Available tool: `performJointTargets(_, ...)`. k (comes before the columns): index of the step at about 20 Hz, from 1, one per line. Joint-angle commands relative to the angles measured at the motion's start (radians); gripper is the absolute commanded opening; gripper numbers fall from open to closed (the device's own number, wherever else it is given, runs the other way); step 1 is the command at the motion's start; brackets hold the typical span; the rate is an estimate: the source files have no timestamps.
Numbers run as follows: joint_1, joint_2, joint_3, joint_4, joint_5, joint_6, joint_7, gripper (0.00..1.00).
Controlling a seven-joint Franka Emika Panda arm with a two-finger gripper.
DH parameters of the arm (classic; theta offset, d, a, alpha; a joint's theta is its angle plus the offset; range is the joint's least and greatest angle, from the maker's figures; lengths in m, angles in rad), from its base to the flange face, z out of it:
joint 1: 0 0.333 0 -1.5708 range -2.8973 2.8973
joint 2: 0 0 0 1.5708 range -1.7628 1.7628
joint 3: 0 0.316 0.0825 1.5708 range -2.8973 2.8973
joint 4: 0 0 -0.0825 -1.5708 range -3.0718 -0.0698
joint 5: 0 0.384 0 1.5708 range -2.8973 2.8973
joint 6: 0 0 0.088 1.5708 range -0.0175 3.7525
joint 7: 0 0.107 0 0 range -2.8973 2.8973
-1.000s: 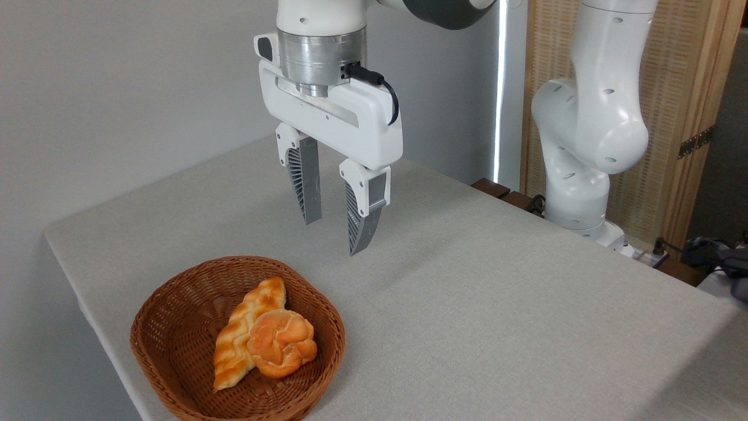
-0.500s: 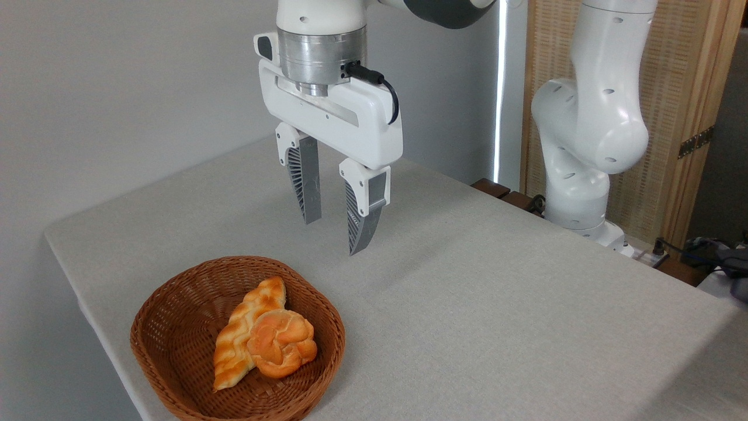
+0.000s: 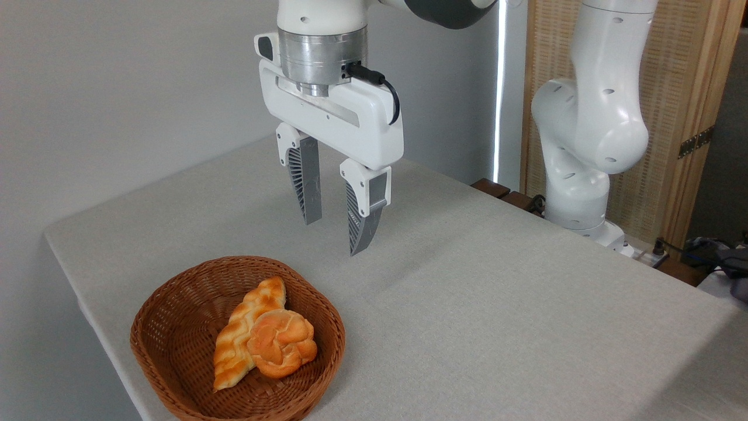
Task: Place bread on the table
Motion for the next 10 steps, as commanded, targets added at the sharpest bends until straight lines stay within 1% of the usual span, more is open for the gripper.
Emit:
performJointTargets(1, -0.003, -0.005, 0.007, 0.016, -0.018, -0.03, 0.022, 1.0)
performJointTargets(10, -0.002, 0.0, 0.007, 0.024, -0.018, -0.02, 0.02, 1.0)
